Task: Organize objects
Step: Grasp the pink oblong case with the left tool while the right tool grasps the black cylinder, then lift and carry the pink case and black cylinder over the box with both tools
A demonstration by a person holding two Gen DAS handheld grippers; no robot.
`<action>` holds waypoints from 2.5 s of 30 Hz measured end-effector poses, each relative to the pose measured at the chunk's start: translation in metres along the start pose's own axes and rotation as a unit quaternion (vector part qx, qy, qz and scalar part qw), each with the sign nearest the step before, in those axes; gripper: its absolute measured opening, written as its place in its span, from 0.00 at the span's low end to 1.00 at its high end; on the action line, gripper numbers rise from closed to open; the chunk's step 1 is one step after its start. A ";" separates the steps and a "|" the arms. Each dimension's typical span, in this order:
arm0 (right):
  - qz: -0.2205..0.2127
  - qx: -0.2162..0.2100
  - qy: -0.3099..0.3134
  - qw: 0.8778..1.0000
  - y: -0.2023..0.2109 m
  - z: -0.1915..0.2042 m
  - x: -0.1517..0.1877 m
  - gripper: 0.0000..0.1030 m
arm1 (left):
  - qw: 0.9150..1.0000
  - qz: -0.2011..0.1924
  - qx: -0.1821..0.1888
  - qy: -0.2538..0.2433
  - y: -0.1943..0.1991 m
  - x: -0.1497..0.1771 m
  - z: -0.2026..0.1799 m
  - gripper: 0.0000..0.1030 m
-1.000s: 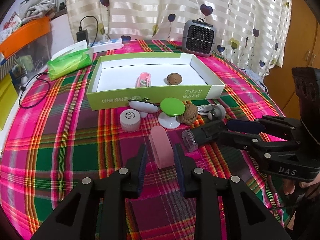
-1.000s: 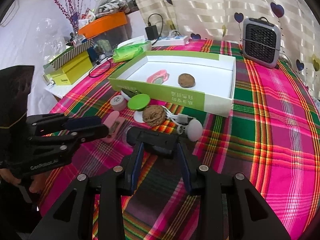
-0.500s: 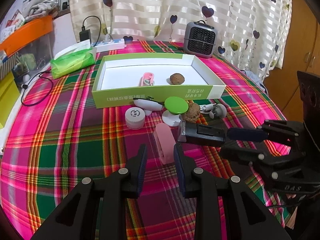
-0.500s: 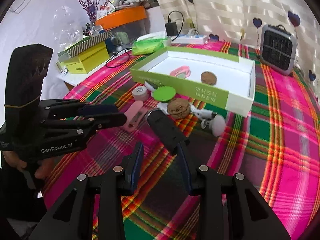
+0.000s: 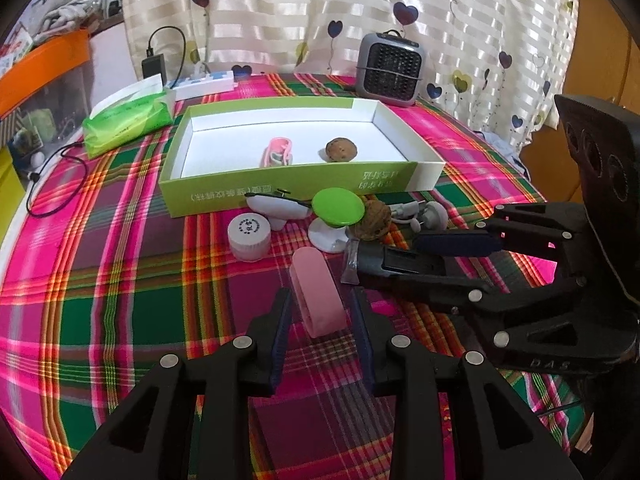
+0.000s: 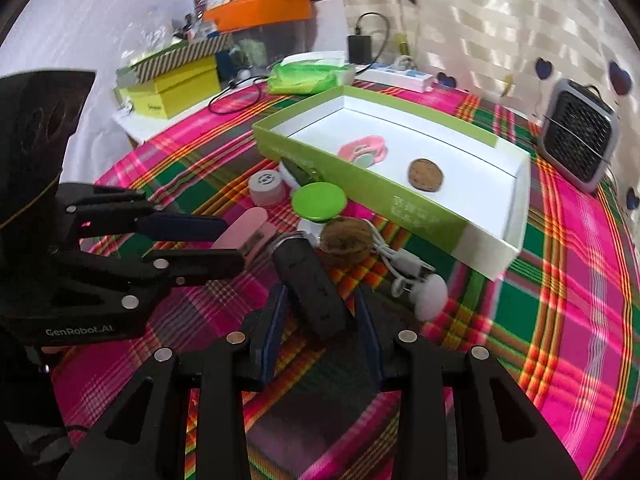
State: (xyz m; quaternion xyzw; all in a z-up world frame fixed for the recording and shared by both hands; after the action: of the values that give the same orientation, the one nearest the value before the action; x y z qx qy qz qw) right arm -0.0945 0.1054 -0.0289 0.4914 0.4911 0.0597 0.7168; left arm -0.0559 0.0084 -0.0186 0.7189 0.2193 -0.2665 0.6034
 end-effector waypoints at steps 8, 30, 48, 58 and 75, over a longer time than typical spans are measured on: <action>0.010 0.001 -0.004 1.000 -0.013 0.002 -0.003 0.35 | 1.000 0.009 -0.007 0.017 -0.010 -0.001 0.007 0.27; -0.010 0.024 -0.031 0.999 0.007 0.014 0.007 0.28 | 1.000 0.004 -0.024 -0.002 -0.007 0.006 -0.003 0.15; -0.056 0.039 -0.055 0.996 0.038 0.027 0.006 0.28 | 0.999 -0.035 -0.021 -0.004 0.025 0.004 -0.017 0.15; -0.071 0.043 -0.059 0.995 0.046 0.023 0.002 0.28 | 0.999 -0.048 -0.023 -0.008 0.032 -0.004 -0.022 0.15; -0.082 0.052 -0.062 0.993 0.048 0.012 -0.011 0.28 | 0.998 -0.061 -0.026 -0.016 0.031 -0.023 -0.023 0.15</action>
State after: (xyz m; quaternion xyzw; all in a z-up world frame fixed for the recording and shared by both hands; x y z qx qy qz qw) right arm -0.0720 0.1157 0.0156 0.4887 0.4873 -0.0557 0.7215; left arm -0.0504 0.0253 0.0226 0.6841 0.2601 -0.3088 0.6075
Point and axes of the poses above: each gripper's, at about its wrist camera, not at the fingertips, and y roughly against the way its jaws point, z to its left, x to its underside, the point moved 4 cm from there along -y, roughly the way its jaws point, and after that the axes turned 1 degree about y, right-handed, at the moved point
